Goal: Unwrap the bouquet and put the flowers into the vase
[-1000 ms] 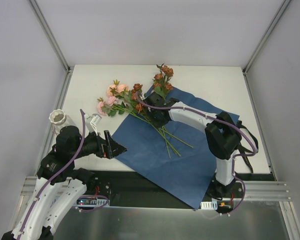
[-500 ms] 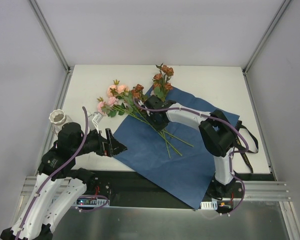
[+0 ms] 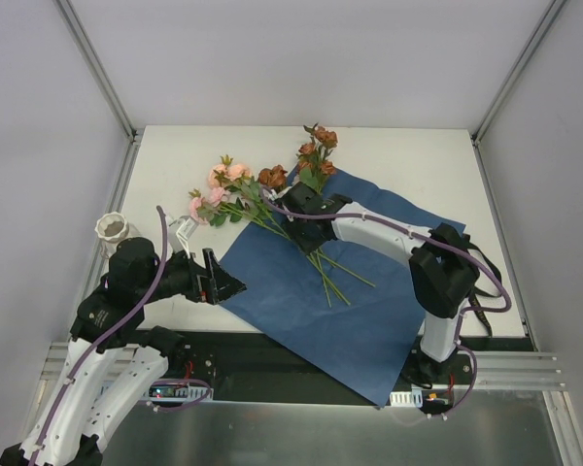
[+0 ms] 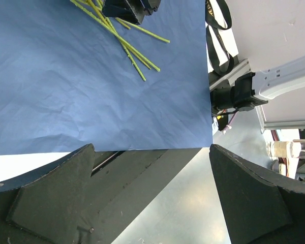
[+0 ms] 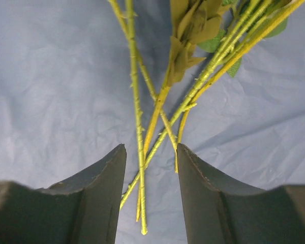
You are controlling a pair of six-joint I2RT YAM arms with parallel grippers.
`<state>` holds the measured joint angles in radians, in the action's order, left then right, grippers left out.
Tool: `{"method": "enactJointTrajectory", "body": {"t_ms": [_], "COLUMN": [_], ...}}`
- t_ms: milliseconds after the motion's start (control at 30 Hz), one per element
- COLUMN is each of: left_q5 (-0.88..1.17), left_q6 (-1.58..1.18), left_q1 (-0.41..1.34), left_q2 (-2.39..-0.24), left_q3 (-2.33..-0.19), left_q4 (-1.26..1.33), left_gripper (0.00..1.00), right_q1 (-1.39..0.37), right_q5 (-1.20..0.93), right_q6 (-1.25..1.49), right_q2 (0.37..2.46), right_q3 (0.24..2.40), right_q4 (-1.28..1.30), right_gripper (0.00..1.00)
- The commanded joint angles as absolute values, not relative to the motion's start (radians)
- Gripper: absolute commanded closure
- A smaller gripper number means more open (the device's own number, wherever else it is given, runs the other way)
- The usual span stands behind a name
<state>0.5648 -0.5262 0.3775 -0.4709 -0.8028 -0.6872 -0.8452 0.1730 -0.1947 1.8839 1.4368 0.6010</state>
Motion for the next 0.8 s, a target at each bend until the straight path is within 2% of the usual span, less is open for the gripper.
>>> {"method": "enactJointTrajectory", "body": {"t_ms": [0,100,467,567,600,700,767], "left_q5": [0.549,0.56,0.535,0.534,0.532,0.528,0.52], "left_q6": [-0.517,-0.526,-0.538,-0.546,-0.548,-0.552,-0.551], "left_q1": [0.37,0.37,0.37,0.37,0.37,0.37,0.37], "left_q2": [-0.465,-0.459,-0.425,-0.426,-0.425,-0.426,-0.426], "left_q3": [-0.841,-0.853,-0.882,-0.882,-0.882,-0.882,-0.888], "left_q4": [-0.675,-0.681,-0.719,-0.721,-0.721,-0.723,-0.73], "left_gripper": [0.05,0.05,0.04,0.04,0.04,0.04,0.04], "right_q1": [-0.867,-0.867,-0.864,-0.865,-0.865,-0.868,-0.871], "right_q5": [0.095,0.095,0.133,0.135,0.138,0.149,0.176], "right_q6": [-0.192,-0.192,-0.236,-0.239,-0.241,-0.241,-0.241], "right_q2": [1.828,1.881,2.019,2.04,2.039,2.02,1.991], "right_q3": [1.414,1.411,1.439,1.45,1.45,1.445,1.447], "right_q4": [0.588,0.575,0.549,0.557,0.555,0.554,0.564], "right_gripper": [0.58,0.66,0.66,0.76,0.83,0.94,0.99]}}
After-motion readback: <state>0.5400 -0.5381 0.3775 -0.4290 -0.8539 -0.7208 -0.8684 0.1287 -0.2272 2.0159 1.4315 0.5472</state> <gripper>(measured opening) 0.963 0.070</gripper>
